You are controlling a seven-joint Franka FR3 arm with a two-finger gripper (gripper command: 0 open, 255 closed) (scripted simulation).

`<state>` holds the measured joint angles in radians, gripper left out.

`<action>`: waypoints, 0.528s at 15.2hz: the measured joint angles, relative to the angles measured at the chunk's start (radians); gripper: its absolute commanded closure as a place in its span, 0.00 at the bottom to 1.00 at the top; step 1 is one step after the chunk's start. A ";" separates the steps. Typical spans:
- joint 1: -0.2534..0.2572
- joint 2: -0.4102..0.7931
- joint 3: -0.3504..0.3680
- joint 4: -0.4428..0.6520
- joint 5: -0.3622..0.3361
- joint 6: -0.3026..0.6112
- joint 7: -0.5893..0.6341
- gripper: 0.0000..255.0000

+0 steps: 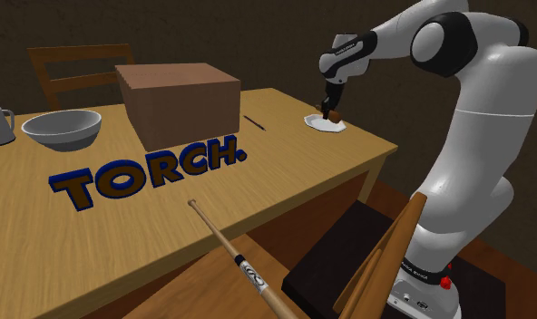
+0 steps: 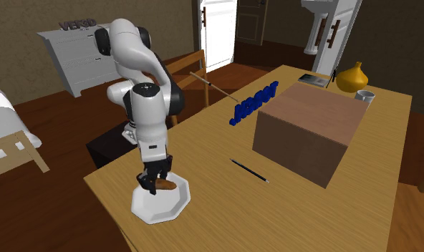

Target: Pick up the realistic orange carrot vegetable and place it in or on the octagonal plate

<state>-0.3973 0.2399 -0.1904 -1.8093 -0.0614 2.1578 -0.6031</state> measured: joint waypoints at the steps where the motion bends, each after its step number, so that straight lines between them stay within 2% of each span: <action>1: 0.000 0.003 0.000 -0.008 0.000 0.011 0.001 1.00; 8: -0.002 0.019 0.000 -0.029 0.002 0.047 0.001 1.00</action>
<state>-0.3990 0.2587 -0.1900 -1.8378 -0.0594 2.2053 -0.6019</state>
